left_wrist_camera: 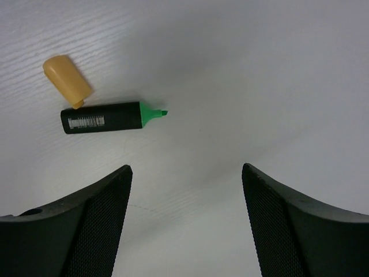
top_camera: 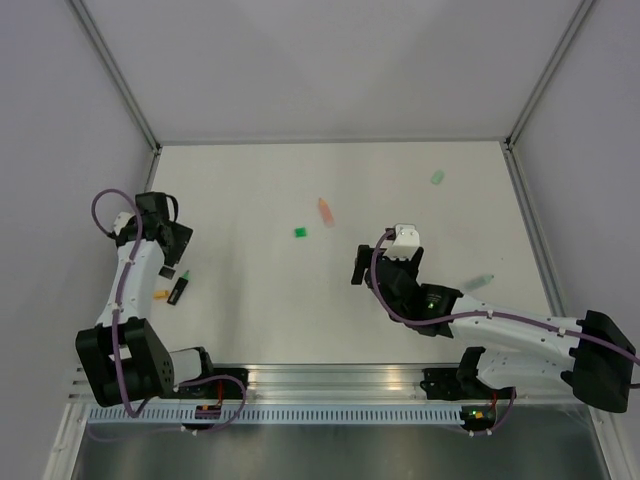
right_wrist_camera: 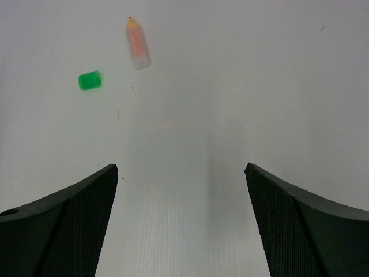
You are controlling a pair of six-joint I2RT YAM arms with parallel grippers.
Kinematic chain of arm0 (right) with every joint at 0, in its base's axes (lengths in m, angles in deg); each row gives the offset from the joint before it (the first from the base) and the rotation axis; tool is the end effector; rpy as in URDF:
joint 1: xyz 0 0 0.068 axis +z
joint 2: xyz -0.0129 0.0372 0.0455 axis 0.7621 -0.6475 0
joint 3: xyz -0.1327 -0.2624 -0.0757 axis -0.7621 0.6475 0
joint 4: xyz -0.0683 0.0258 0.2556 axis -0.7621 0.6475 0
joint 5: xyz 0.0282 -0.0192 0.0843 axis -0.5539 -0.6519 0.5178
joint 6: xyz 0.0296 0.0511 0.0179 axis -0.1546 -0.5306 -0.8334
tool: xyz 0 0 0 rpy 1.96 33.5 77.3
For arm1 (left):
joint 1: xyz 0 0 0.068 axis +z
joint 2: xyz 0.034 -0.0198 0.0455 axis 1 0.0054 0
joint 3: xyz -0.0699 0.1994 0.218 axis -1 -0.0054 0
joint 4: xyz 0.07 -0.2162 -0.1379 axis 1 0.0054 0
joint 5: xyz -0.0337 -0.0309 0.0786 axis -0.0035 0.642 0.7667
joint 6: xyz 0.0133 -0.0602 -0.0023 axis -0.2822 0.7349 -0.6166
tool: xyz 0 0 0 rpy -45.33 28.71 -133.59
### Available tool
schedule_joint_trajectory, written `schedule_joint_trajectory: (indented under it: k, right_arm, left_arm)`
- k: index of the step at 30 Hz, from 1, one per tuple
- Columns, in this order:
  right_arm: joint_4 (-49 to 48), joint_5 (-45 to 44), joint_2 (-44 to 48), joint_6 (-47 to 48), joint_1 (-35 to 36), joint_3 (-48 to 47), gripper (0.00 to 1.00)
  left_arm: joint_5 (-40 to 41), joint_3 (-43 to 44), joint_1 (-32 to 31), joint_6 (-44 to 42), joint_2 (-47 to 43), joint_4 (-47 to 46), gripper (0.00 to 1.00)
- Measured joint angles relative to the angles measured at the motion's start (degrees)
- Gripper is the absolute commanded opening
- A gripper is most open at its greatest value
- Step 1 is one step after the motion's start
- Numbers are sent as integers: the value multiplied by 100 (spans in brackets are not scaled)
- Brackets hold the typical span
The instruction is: Insert the pens into the pen caps
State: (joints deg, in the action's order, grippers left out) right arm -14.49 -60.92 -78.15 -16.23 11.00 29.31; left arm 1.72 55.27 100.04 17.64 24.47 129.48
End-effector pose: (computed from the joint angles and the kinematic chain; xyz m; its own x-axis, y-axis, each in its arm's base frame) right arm 0.1407 0.1797 0.2655 -0.3930 0.1741 -0.9029 -0.0430 0.9774 0.2072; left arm 0.2400 0.0584 0.2860 -0.1844 -0.8444 -0.5031 -0.8835 0.3667 -0.2916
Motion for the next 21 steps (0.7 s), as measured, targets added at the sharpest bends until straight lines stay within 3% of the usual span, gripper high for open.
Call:
schedule_joint_trajectory:
  k: [4, 9, 14, 17, 21]
  right_arm:
    - [24, 26, -186, 13, 0, -68, 98]
    - [127, 42, -396, 44, 0, -192, 97]
    - [234, 42, -586, 66, 0, -319, 97]
    - [308, 44, -691, 70, 0, -404, 97]
    - [341, 63, -741, 83, 0, -466, 97]
  left_arm:
    - [-396, -162, 122, -474, 210, -9, 83]
    - [-1095, -122, 114, -2063, 452, -518, 84]
    - [-911, 350, 116, -3392, 610, -186, 86]
    - [-901, 474, 116, -3683, 664, -181, 88]
    - [-743, 540, 114, -3687, 1014, -13, 82]
